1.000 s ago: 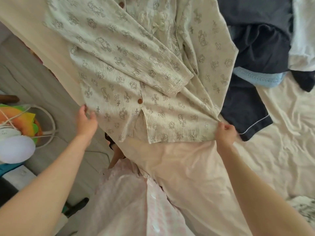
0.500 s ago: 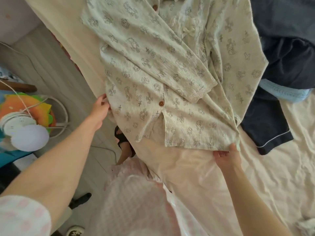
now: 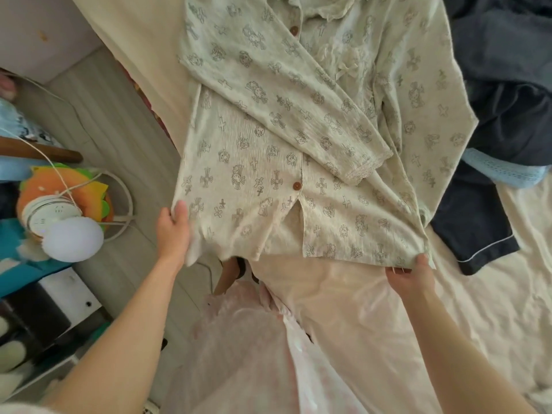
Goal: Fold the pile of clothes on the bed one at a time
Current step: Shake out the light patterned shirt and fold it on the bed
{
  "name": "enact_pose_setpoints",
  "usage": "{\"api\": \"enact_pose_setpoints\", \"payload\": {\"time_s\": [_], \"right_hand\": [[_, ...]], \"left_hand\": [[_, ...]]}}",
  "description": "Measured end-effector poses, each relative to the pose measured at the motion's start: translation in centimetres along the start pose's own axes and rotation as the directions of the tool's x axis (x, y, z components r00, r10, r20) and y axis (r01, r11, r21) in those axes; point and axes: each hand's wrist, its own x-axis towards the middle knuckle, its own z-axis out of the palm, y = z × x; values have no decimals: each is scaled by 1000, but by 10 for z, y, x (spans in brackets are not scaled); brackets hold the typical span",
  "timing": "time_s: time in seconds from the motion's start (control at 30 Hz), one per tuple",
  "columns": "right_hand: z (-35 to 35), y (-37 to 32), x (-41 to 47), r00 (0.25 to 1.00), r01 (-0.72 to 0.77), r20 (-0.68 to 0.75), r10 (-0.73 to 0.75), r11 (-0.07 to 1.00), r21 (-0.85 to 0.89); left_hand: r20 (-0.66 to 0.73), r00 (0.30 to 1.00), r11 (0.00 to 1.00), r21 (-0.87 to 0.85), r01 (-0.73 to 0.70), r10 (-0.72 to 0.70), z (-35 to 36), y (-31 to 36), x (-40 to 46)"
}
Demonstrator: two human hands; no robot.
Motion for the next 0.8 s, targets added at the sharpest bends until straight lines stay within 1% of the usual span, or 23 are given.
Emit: {"api": "enact_pose_setpoints", "payload": {"time_s": [0.07, 0.13, 0.2, 0.3, 0.37, 0.4, 0.43, 0.5, 0.53, 0.57, 0.6, 0.63, 0.67, 0.7, 0.73, 0.8], "right_hand": [[-1, -2, -4, 1000, 19, -8, -19, 1000, -4], [-2, -4, -11, 999, 35, -11, -35, 999, -1], [-3, -6, -17, 998, 57, -19, -57, 998, -5], [-8, -9, -29, 995, 78, -55, -80, 996, -35], [-11, -12, -33, 993, 99, -63, -99, 995, -16], [-13, -13, -32, 994, 82, -78, -81, 997, 10], [-17, -14, -32, 992, 93, -86, -93, 996, -11], [-27, -12, -27, 986, 130, -103, -133, 991, -43], [-33, -8, -25, 984, 151, -85, -159, 984, -96], [-34, -6, -18, 991, 126, -39, -130, 987, -100], [-39, -5, -10, 994, 103, -23, -106, 988, -114], [-40, -4, -7, 992, 98, -73, -106, 990, -105], [-41, -3, -7, 976, 149, -134, -174, 973, -178], [-39, -6, -8, 977, 75, -181, -111, 979, -192], [-36, -7, -11, 973, 28, -215, -79, 972, -232], [-35, -6, -14, 982, 22, -176, -74, 960, -279]], "left_hand": [[6, 999, 999, -5, -37, 38, -11, 0, -11], [79, 996, 999, -40, -26, 29, -19, 5, -18], [207, 977, 996, -55, 66, -53, -24, 9, -24], [351, 913, 970, -44, 239, -209, -35, 12, -33], [399, 884, 937, -141, 321, -243, -46, 10, -36], [409, 877, 917, -189, 351, -252, -49, 8, -36], [413, 868, 909, -184, 375, -274, -52, 4, -38], [408, 846, 918, -44, 394, -344, -50, -5, -44], [398, 838, 916, 21, 399, -374, -46, -12, -46], [387, 834, 913, 58, 404, -394, -43, -17, -47], [376, 836, 912, 75, 403, -401, -39, -20, -48], [365, 841, 914, 84, 397, -399, -38, -24, -47], [355, 849, 918, 84, 388, -391, -37, -28, -46], [344, 857, 922, 87, 378, -383, -37, -33, -44], [327, 866, 925, 104, 366, -379, -38, -38, -44], [284, 884, 923, 213, 319, -371, -38, -47, -43]]}}
